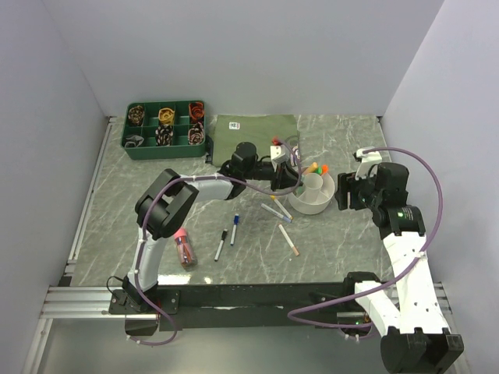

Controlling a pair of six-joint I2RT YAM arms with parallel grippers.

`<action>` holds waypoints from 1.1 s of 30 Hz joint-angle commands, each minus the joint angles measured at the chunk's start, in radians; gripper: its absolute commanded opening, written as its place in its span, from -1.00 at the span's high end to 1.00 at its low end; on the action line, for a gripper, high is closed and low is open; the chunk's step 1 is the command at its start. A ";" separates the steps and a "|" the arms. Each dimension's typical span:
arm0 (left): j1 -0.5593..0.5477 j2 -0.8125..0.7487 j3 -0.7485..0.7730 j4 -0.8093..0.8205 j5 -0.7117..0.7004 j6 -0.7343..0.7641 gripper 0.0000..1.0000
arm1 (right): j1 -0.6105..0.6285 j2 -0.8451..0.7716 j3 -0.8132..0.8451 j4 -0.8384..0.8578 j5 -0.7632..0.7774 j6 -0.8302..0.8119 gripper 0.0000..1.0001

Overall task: Sort the stationery into containers
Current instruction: Place the pen in the storage box.

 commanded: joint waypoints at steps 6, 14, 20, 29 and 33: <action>-0.001 0.029 -0.063 0.073 -0.015 0.036 0.94 | -0.005 0.008 0.029 -0.013 0.005 -0.017 -0.50; -0.001 -0.028 -0.084 0.064 -0.064 0.048 -0.03 | -0.007 0.057 0.062 0.006 -0.014 -0.019 -0.50; 0.007 -0.198 -0.070 -0.097 -0.081 0.067 -0.18 | -0.004 0.074 0.061 0.053 -0.028 0.004 -0.50; 0.022 -0.583 -0.192 -0.667 -0.261 0.219 -0.26 | -0.002 0.067 0.018 0.144 -0.080 0.047 -0.50; 0.041 -0.617 -0.160 -1.030 -0.485 0.240 -0.35 | -0.002 0.070 0.023 0.164 -0.081 0.047 -0.50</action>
